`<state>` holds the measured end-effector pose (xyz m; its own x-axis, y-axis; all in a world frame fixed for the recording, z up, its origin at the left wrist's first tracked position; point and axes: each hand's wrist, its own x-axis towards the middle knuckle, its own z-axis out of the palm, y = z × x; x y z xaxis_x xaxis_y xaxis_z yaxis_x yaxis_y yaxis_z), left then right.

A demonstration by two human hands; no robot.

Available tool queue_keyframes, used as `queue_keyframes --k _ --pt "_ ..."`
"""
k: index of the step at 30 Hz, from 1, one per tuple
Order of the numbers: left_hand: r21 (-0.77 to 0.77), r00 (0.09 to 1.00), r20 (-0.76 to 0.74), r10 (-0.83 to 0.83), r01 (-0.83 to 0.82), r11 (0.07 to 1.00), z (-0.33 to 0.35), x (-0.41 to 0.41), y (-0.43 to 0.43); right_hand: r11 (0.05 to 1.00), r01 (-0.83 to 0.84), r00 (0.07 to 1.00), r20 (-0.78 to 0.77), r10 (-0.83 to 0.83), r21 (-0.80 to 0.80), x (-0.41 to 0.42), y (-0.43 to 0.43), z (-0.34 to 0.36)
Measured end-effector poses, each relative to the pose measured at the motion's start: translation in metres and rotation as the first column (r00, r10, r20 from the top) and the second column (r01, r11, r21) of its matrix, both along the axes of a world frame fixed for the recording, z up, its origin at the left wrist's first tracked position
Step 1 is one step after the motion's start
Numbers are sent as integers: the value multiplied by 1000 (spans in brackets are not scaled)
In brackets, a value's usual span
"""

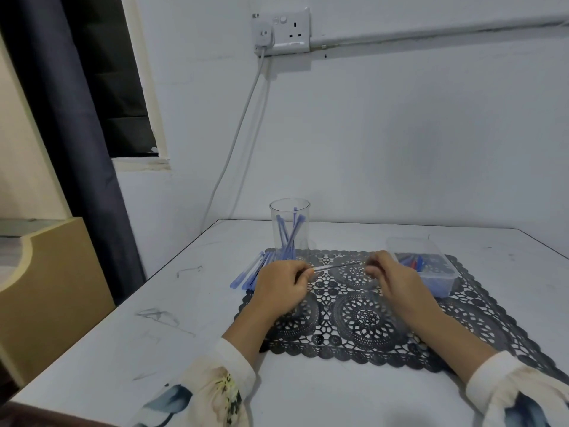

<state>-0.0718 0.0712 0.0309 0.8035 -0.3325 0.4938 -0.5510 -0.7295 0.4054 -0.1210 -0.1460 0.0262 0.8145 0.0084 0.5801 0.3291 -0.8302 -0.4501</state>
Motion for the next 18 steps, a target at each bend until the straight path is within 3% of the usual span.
queue_keyframes --k 4,8,18 --pt "4 1000 7 10 -10 1000 -1 2 0 981 -100 992 63 112 -167 6 -1 -5" --pt "11 1000 11 13 -13 1000 0 3 -1 944 -180 984 -41 176 -277 12 -2 -13" --pt "25 1000 9 6 -6 1000 -2 3 -1 898 -251 959 -217 181 -362 15 -1 -17"
